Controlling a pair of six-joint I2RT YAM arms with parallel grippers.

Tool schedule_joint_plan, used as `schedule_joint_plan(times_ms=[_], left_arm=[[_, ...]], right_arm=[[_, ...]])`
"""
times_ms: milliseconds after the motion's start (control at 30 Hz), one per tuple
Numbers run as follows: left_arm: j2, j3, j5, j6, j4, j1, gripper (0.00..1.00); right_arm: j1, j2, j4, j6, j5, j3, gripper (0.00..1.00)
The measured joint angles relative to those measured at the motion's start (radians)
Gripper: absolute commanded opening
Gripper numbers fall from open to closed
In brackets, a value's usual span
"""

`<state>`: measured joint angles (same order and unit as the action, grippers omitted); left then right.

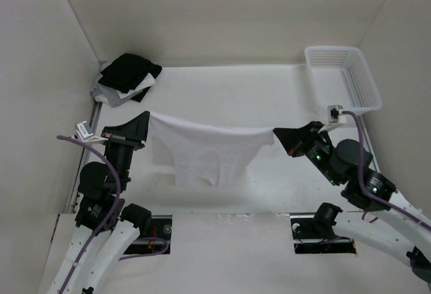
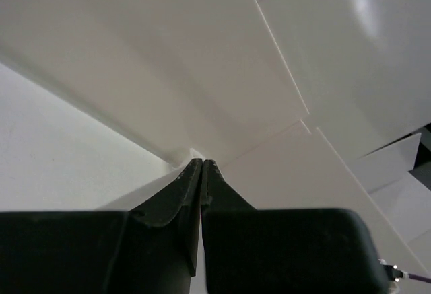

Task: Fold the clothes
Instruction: Fold the tank top

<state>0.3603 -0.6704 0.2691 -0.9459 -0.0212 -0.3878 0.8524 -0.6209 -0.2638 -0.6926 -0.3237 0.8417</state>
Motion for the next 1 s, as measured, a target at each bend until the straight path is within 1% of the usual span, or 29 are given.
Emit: schedule_joint_plan(times_ms=[133,167,233,300,400,500,600,667,733,800,833,900,1000], left_arm=[[-0.039,-0.018,0.040,0.005,-0.110,-0.074,0.00],[-0.034,-0.016,0.049,0.008,-0.133,-0.085,0.00],[-0.004,-0.010,0.065,0.012,-0.153,-0.101,0.00],[0.048,0.010,0.077,0.018,-0.139,-0.099,0.00],[0.198,0.065,0.084,0.026,-0.068,-0.060,0.00],[0.443,0.098,0.073,0.028,0.034,0.015,0.00],[0.757,0.078,0.053,0.031,0.159,0.074,0.01],[0.955,0.023,0.028,0.031,0.212,0.100,0.01],[1.136,-0.066,0.003,0.029,0.252,0.122,0.01],[1.262,-0.156,-0.024,0.024,0.283,0.142,0.01],[1.305,-0.194,-0.039,0.020,0.298,0.152,0.01],[1.338,-0.232,-0.067,0.010,0.328,0.166,0.01],[1.313,-0.225,-0.094,-0.001,0.368,0.177,0.01]], right_arm=[[0.166,0.043,-0.113,-0.003,-0.130,0.090,0.00],[0.188,0.040,-0.127,-0.002,-0.153,0.101,0.00],[0.188,0.019,-0.142,0.004,-0.181,0.106,0.00],[0.125,-0.028,-0.143,0.014,-0.168,0.102,0.00],[-0.076,-0.146,-0.072,0.031,-0.066,0.058,0.00],[-0.290,-0.349,0.038,0.036,0.079,0.025,0.00],[-0.422,-0.626,0.158,0.035,0.193,0.047,0.00],[-0.472,-0.813,0.194,0.035,0.248,0.106,0.00],[-0.506,-0.986,0.215,0.038,0.295,0.199,0.00],[-0.531,-1.107,0.227,0.038,0.329,0.293,0.00],[-0.540,-1.143,0.229,0.039,0.341,0.327,0.00],[-0.552,-1.168,0.239,0.040,0.359,0.363,0.00],[-0.557,-1.128,0.263,0.041,0.369,0.348,0.00]])
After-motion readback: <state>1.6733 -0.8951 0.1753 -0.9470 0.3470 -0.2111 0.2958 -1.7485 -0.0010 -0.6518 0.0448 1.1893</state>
